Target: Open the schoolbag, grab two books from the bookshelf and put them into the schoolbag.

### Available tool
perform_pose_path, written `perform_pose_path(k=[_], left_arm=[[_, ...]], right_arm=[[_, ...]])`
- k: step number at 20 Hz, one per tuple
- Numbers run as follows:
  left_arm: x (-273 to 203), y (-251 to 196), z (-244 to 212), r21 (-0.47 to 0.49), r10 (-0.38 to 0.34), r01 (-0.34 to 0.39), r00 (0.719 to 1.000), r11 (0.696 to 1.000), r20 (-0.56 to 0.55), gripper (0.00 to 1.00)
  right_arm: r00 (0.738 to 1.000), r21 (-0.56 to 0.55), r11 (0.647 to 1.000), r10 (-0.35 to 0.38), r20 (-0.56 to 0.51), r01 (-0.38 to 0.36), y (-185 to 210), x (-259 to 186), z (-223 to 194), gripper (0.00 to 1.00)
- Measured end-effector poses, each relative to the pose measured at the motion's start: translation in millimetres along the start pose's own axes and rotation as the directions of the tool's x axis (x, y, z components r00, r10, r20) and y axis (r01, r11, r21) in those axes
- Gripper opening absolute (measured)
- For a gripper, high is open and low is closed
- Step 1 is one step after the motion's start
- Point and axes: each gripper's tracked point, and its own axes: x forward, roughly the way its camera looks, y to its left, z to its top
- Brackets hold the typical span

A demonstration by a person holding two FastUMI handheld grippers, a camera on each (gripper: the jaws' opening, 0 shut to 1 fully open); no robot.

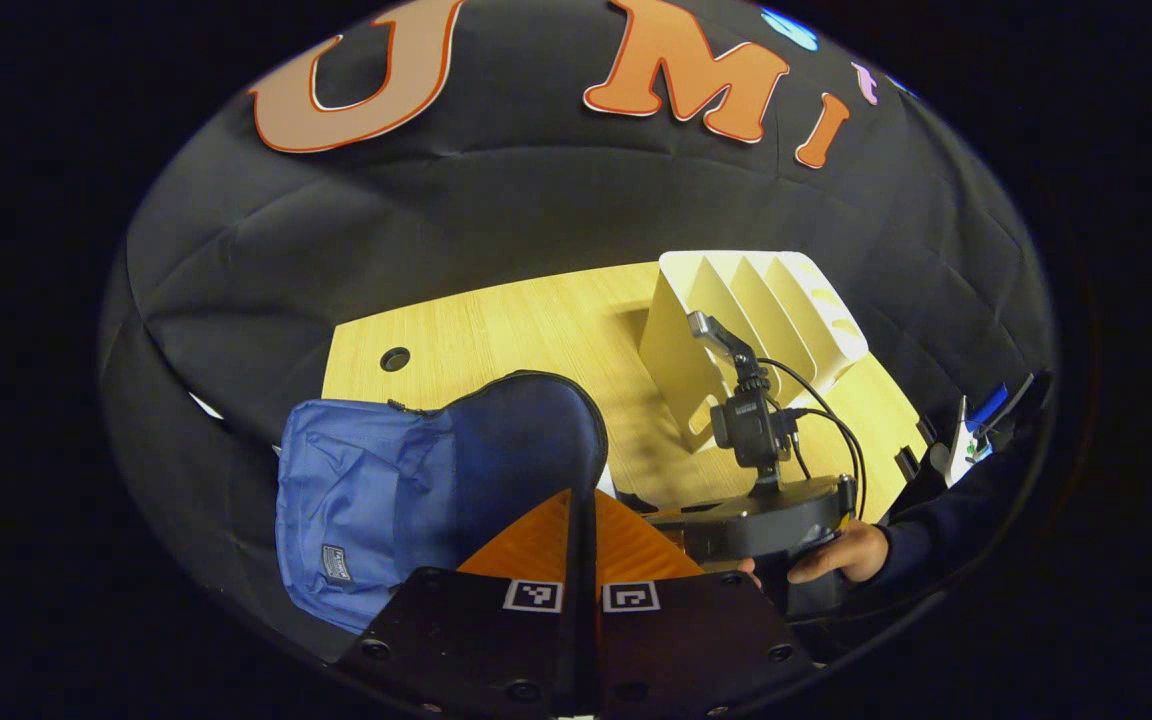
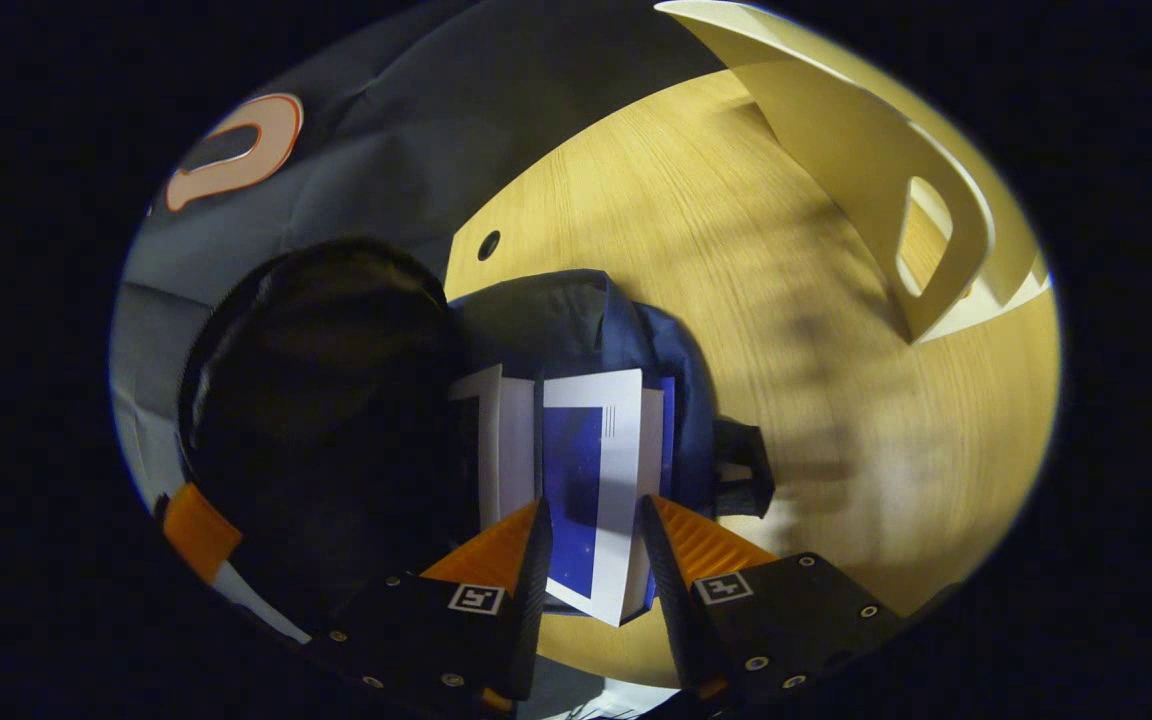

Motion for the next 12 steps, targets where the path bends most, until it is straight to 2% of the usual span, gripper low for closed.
perform_pose_path(k=[2, 3, 4, 5, 6, 10, 12], left_arm=[[1, -1, 0, 0.009, -0.002, 0.002, 1.0, 1.0, -0.008, 0.01], [2, -2, 0, 0.013, -0.004, 0.005, 1.0, 1.0, -0.013, 0.01], [6, -6, -4, 0.02, -0.008, 0.008, 1.0, 1.0, -0.022, 0.01], [10, -8, -8, 0.029, -0.009, 0.011, 0.999, 1.0, -0.037, 0.01], [15, -11, -12, 0.039, -0.01, 0.012, 0.999, 0.999, -0.053, 0.01], [39, -21, -26, 0.027, -0.015, 0.017, 0.997, 0.999, -0.082, 0.01], [48, -25, -31, -0.015, -0.017, 0.016, 0.996, 1.0, -0.086, 0.01]], right_arm=[[0.999, 0.006, 0.999, 0.04, 0.001, -0.04, 0, -3, 1, 0.51], [0.999, -0.003, 0.999, 0.039, 0.001, -0.039, -4, 0, 2, 0.34], [0.999, -0.014, 0.999, 0.028, -0.016, -0.029, -6, 4, -4, 0.67], [0.999, -0.01, 1.0, 0.018, -0.043, -0.019, -6, 6, -9, 0.67], [0.998, -0.001, 1.0, 0.023, -0.059, -0.023, -1, 5, -10, 0.5], [0.999, 0.011, 0.999, 0.049, -0.023, -0.048, -3, -11, 4, 0.5], [1.0, -0.015, 1.0, 0.025, -0.002, -0.025, -12, -26, 8, 0.5]])
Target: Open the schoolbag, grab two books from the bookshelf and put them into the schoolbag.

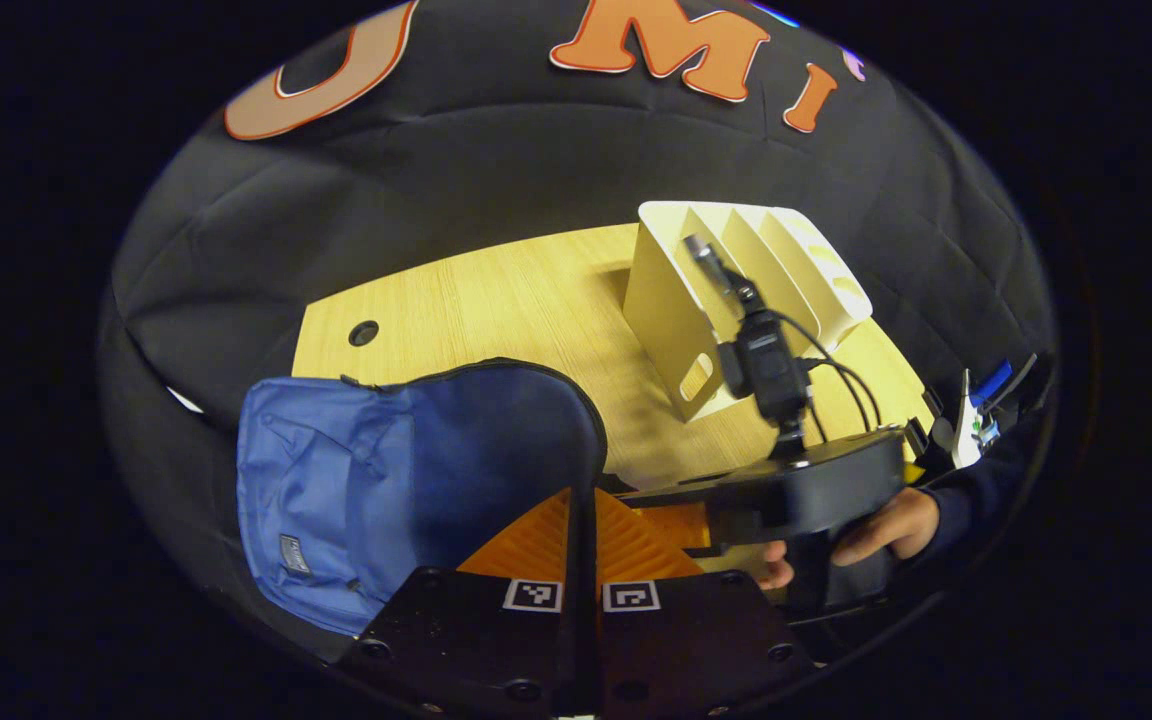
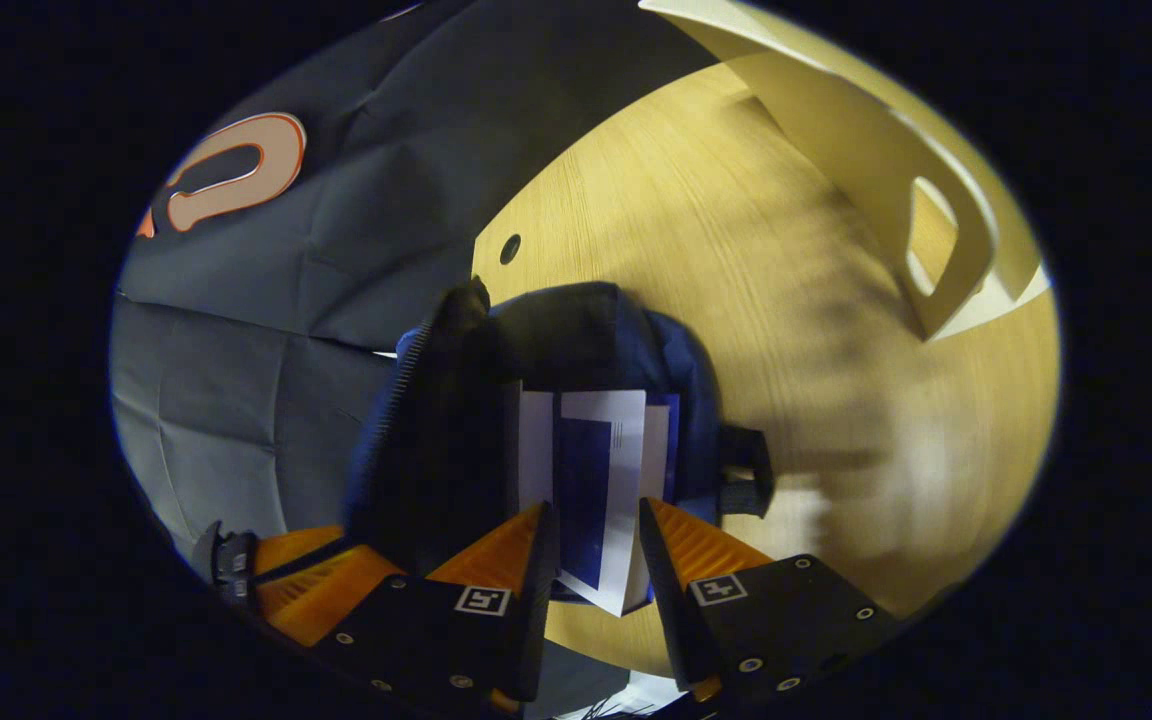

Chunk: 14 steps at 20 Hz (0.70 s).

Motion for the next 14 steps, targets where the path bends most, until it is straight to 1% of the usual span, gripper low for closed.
perform_pose_path(k=[1, 2, 3, 4, 7, 8, 9, 10, 11, 12, 13, 14], left_arm=[[5, -2, -3, -0.017, 0.001, -0.001, 1.0, 1.0, -0.002, 0.01], [11, -5, -6, -0.033, 0.004, -0.004, 1.0, 0.999, -0.004, 0.01], [17, -7, -11, -0.047, 0.008, -0.008, 1.0, 0.999, -0.01, 0.02], [21, -9, -16, -0.063, 0.009, -0.011, 1.0, 0.998, -0.017, 0.03], [36, -19, -24, -0.094, 0.023, -0.026, 0.999, 0.995, -0.029, 0.15], [39, -25, -28, -0.107, 0.019, -0.022, 0.999, 0.994, -0.031, 0.17], [40, -32, -27, -0.117, 0.015, -0.018, 0.999, 0.993, -0.03, 0.28], [40, -37, -27, -0.13, 0.015, -0.018, 1.0, 0.991, -0.025, 0.33], [44, -44, -27, -0.144, 0.008, -0.01, 1.0, 0.989, -0.017, 0.46], [44, -49, -28, -0.162, 0.012, -0.012, 1.0, 0.987, -0.005, 0.54], [43, -53, -25, -0.182, 0.018, -0.016, 1.0, 0.983, 0.009, 0.65], [43, -59, -22, -0.202, 0.022, -0.014, 0.999, 0.979, 0.034, 0.72]], right_arm=[[1.0, -0.007, 1.0, -0.012, 0.008, 0.012, -6, -9, 3, 0.51], [1.0, -0.012, 1.0, -0.021, 0.011, 0.021, -12, -19, 6, 0.34], [1.0, -0.01, 1.0, -0.013, 0.021, 0.013, -13, -31, 9, 0.52], [0.999, -0.022, 1.0, -0.005, 0.044, 0.006, -13, -43, 14, 0.52], [0.994, -0.066, 0.998, -0.013, 0.112, 0.021, -25, -85, 32, 0.52], [0.991, -0.079, 0.997, -0.013, 0.131, 0.023, -29, -98, 37, 0.52], [0.988, -0.092, 0.995, -0.026, 0.155, 0.041, -38, -109, 44, 0.52], [0.982, -0.108, 0.993, -0.032, 0.185, 0.052, -44, -119, 52, 0.52], [0.976, -0.123, 0.989, -0.05, 0.212, 0.077, -52, -129, 59, 0.52], [0.97, -0.133, 0.987, -0.059, 0.236, 0.092, -57, -138, 66, 0.52], [0.963, -0.142, 0.983, -0.074, 0.258, 0.113, -62, -145, 74, 0.52], [0.956, -0.147, 0.981, -0.085, 0.281, 0.13, -69, -152, 80, 0.35]])
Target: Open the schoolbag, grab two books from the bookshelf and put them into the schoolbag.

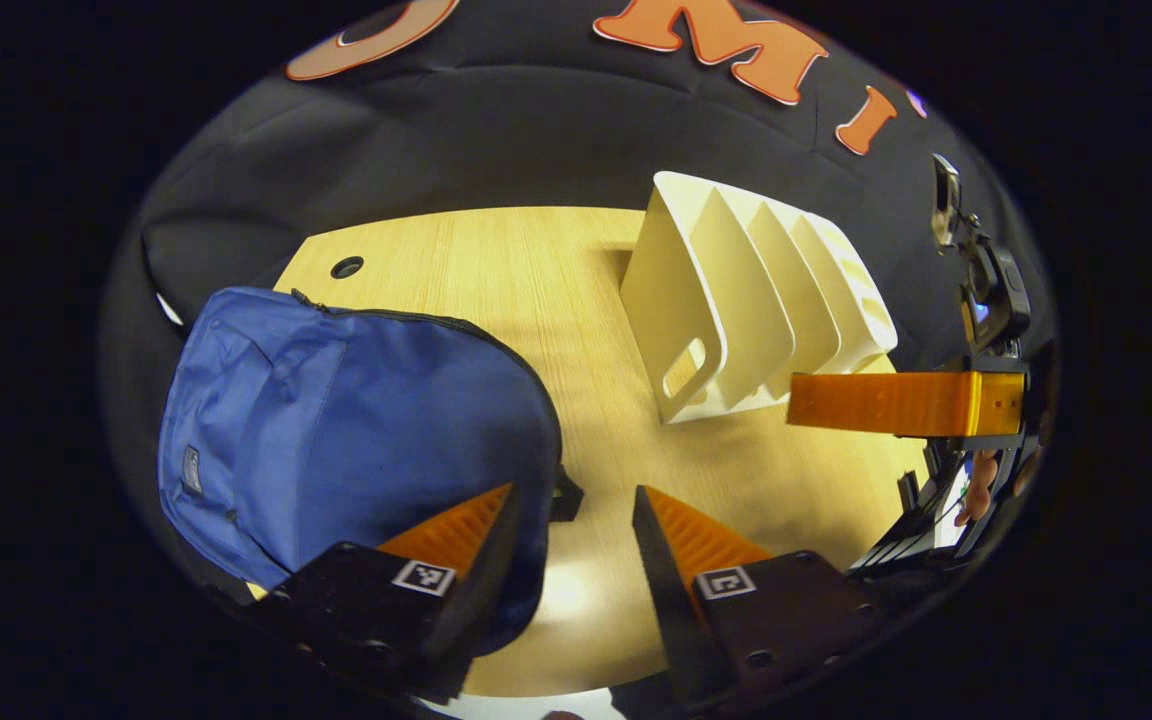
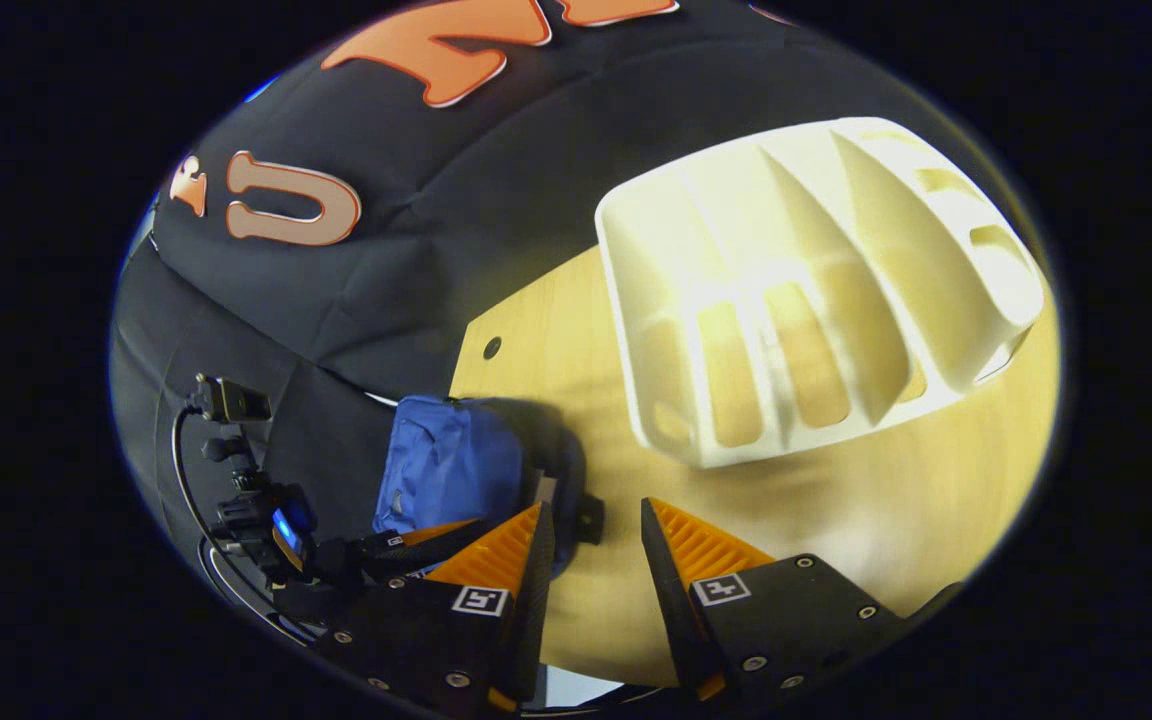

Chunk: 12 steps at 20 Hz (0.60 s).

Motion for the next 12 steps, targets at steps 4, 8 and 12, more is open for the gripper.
perform_pose_path(k=[4, 8, 12], left_arm=[[-8, -31, 22, -0.012, 0.031, -0.03, 0.993, 0.999, 0.116, 0.86], [-24, -81, 58, 0.021, 0.073, -0.083, 0.954, 0.996, 0.29, 0.9], [-49, -131, 99, 0.095, 0.075, -0.136, 0.876, 0.986, 0.476, 0.96]], right_arm=[[0.993, -0.062, 0.997, -0.041, 0.111, 0.048, -13, -16, 31, 0.55], [0.959, -0.147, 0.983, -0.066, 0.276, 0.11, -25, -48, 73, 0.62], [0.912, -0.223, 0.956, -0.087, 0.401, 0.19, -33, -76, 102, 0.66]])
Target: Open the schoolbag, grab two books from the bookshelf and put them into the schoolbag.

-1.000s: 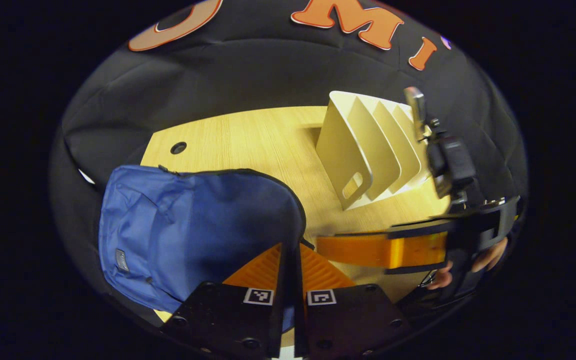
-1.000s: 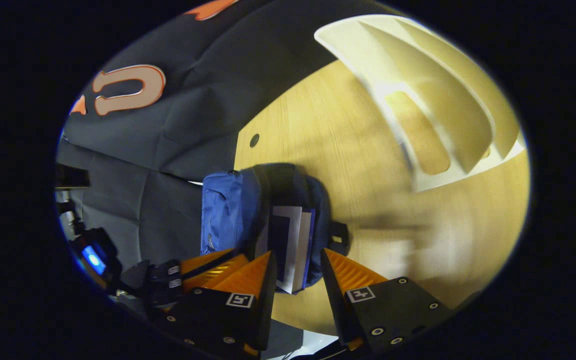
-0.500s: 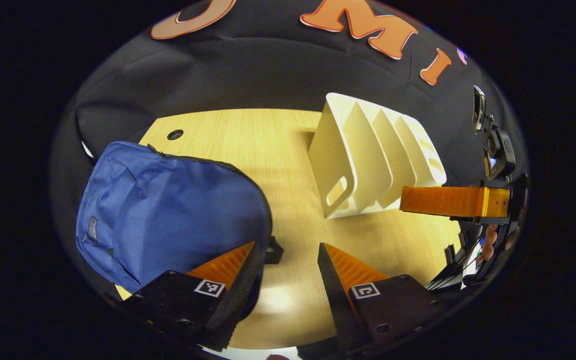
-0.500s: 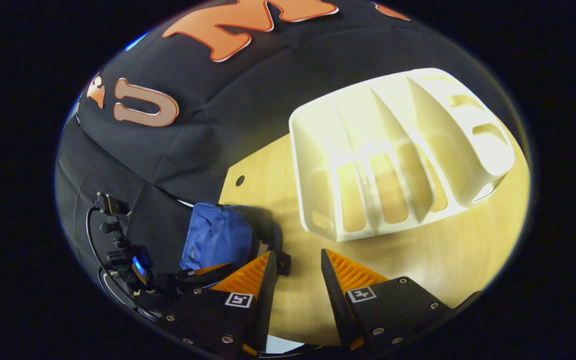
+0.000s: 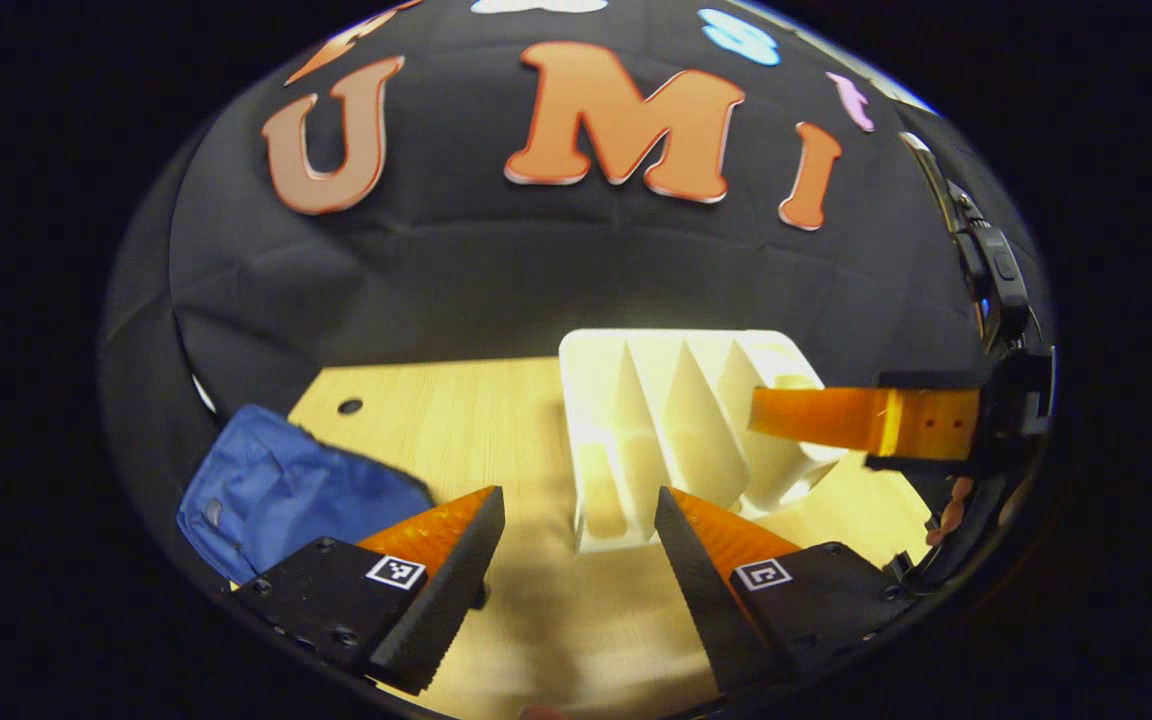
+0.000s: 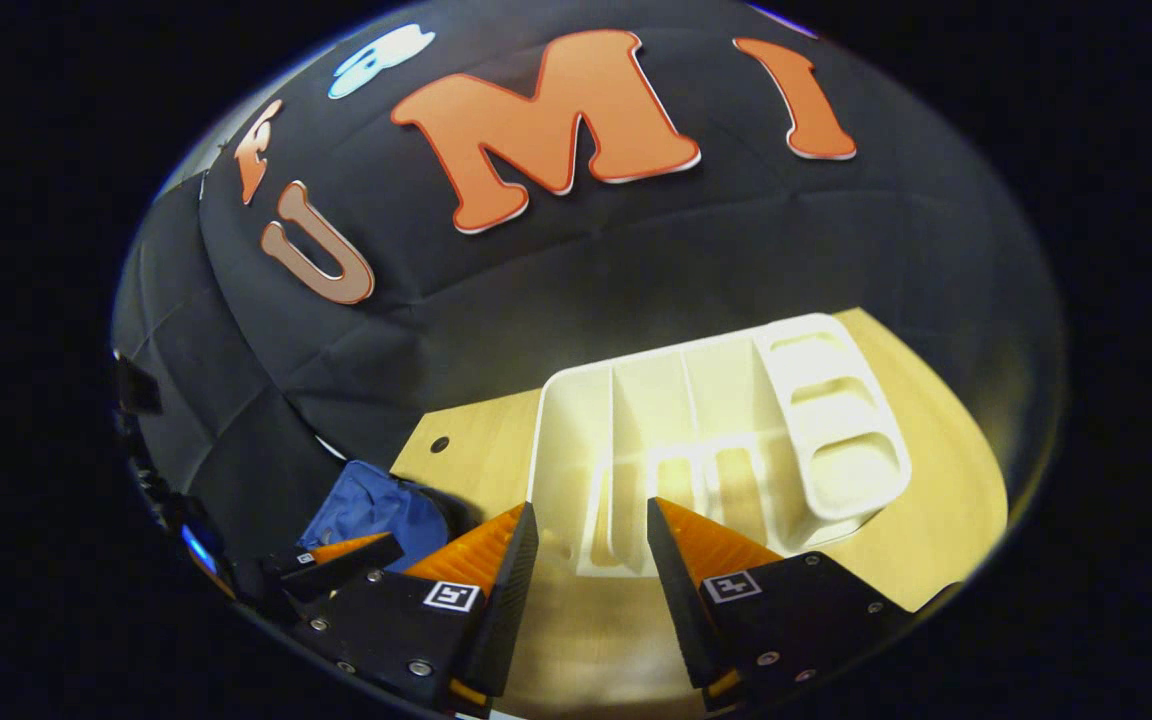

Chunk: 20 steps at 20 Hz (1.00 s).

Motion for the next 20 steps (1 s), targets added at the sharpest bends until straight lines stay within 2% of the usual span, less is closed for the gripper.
perform_pose_path(k=[2, 5, 7, 10, 11, 13, 15, 18, 20], left_arm=[[-5, -12, 25, -0.003, 0.005, -0.005, 0.997, 1.0, 0.077, 0.96], [-7, -20, 44, -0.034, 0.038, -0.034, 0.991, 0.999, 0.128, 0.96], [-12, -25, 69, -0.05, 0.046, -0.037, 0.982, 0.998, 0.185, 0.99], [-20, -34, 102, -0.063, 0.06, -0.044, 0.96, 0.997, 0.275, 0.96], [-25, -36, 112, -0.065, 0.054, -0.035, 0.947, 0.997, 0.317, 0.95], [-38, -40, 146, -0.074, 0.065, -0.037, 0.9, 0.997, 0.432, 0.95], [-47, -43, 168, -0.049, 0.061, -0.042, 0.863, 0.998, 0.502, 0.93], [-54, -44, 192, -0.013, 0.06, -0.064, 0.827, 0.998, 0.559, 0.93], [-59, -47, 196, -0.009, 0.06, -0.067, 0.816, 0.998, 0.575, 0.94]], right_arm=[[0.998, -0.029, 0.999, -0.019, 0.063, 0.021, -7, -7, 17, 0.66], [0.989, -0.045, 0.997, -0.056, 0.138, 0.062, -23, -23, 42, 0.66], [0.979, -0.057, 0.994, -0.083, 0.185, 0.095, -36, -35, 58, 0.66], [0.962, -0.076, 0.988, -0.113, 0.25, 0.136, -52, -49, 80, 0.66], [0.955, -0.084, 0.986, -0.118, 0.274, 0.145, -55, -54, 89, 0.66], [0.942, -0.101, 0.981, -0.125, 0.313, 0.163, -58, -63, 100, 0.66], [0.929, -0.111, 0.979, -0.122, 0.35, 0.17, -57, -69, 110, 0.66], [0.905, -0.117, 0.976, -0.123, 0.408, 0.185, -56, -77, 125, 0.66], [0.875, -0.108, 0.969, -0.147, 0.462, 0.22, -60, -84, 136, 0.66]])
